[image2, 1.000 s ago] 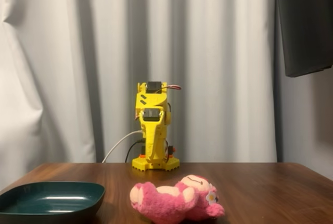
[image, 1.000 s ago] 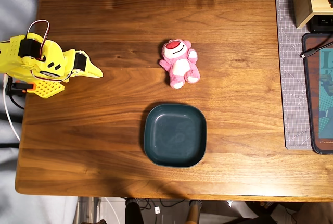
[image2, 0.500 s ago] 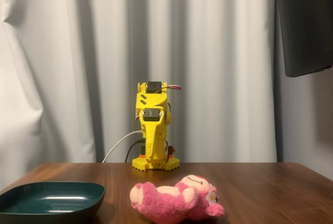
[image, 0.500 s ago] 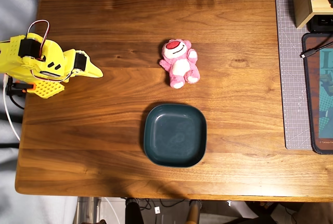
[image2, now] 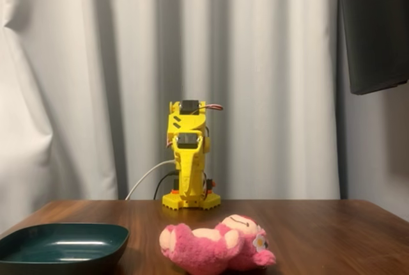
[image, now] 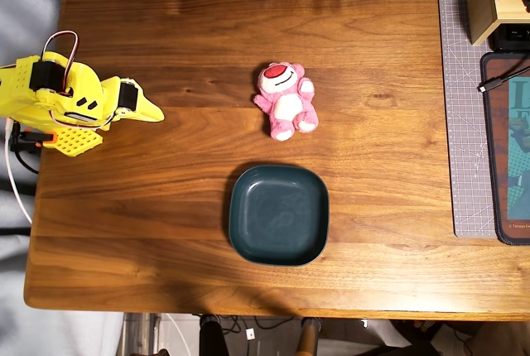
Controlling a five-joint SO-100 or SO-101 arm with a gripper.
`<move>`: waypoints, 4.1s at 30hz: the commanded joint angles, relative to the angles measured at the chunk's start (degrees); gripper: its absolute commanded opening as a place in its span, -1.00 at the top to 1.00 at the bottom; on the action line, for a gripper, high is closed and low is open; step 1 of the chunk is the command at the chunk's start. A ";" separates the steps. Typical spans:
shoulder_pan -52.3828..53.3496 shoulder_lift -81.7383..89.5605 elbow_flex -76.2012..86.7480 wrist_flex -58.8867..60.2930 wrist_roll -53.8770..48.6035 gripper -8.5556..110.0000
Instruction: Grasp a strawberry bear and put it in the bin.
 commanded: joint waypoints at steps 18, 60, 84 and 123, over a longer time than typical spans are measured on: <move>0.97 -80.51 -72.60 7.38 -0.35 0.59; 9.14 -135.35 -124.72 19.34 1.76 0.08; 10.37 -158.99 -159.17 30.23 2.02 -0.04; 8.96 -167.70 -167.26 33.75 3.78 0.11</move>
